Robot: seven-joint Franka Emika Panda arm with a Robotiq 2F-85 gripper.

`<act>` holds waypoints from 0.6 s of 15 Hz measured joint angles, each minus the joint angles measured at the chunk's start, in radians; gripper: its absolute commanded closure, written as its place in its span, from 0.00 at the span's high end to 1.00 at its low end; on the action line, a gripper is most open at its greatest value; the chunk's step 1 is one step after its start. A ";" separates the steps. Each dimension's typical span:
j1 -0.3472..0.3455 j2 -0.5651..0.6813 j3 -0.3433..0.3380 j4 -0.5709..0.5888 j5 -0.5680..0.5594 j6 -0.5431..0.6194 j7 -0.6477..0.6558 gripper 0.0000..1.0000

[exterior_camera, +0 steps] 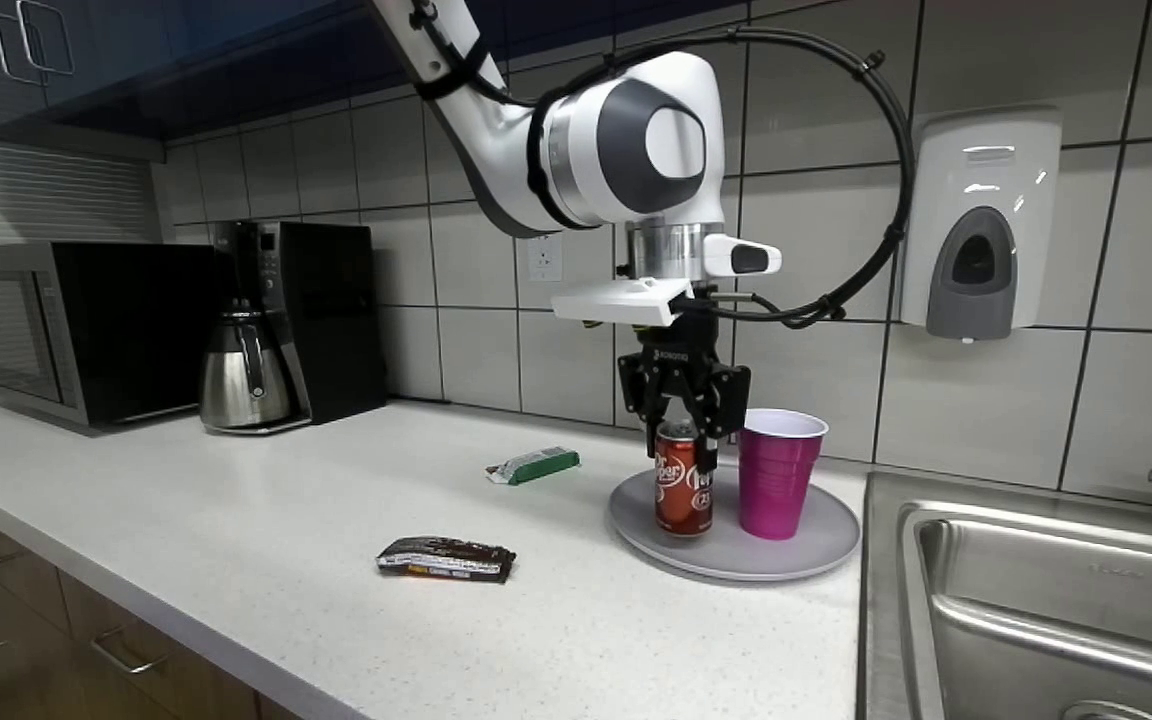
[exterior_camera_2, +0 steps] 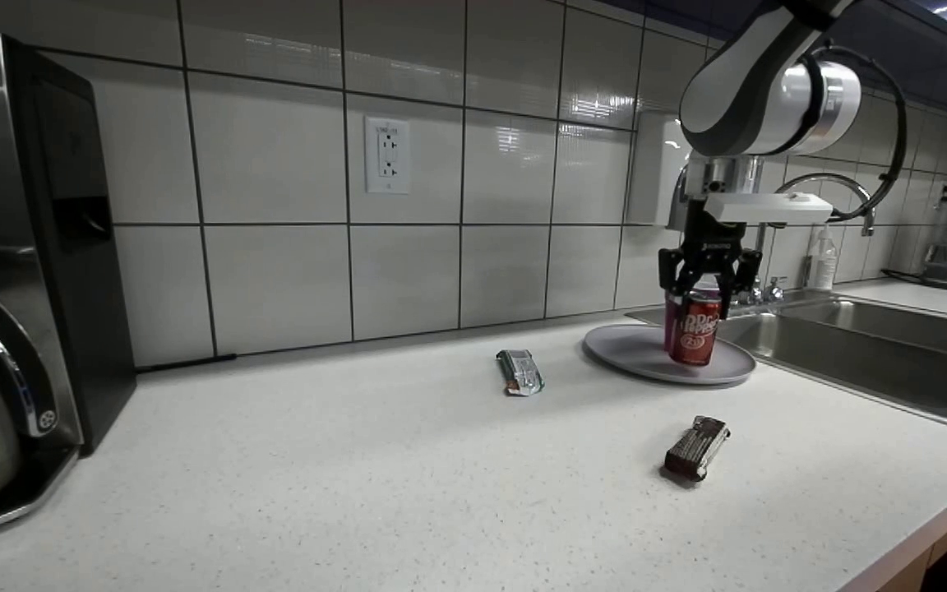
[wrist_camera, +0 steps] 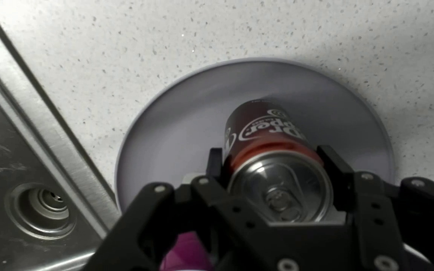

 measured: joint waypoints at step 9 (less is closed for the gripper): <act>0.004 -0.178 0.000 -0.181 0.001 -0.001 0.000 0.38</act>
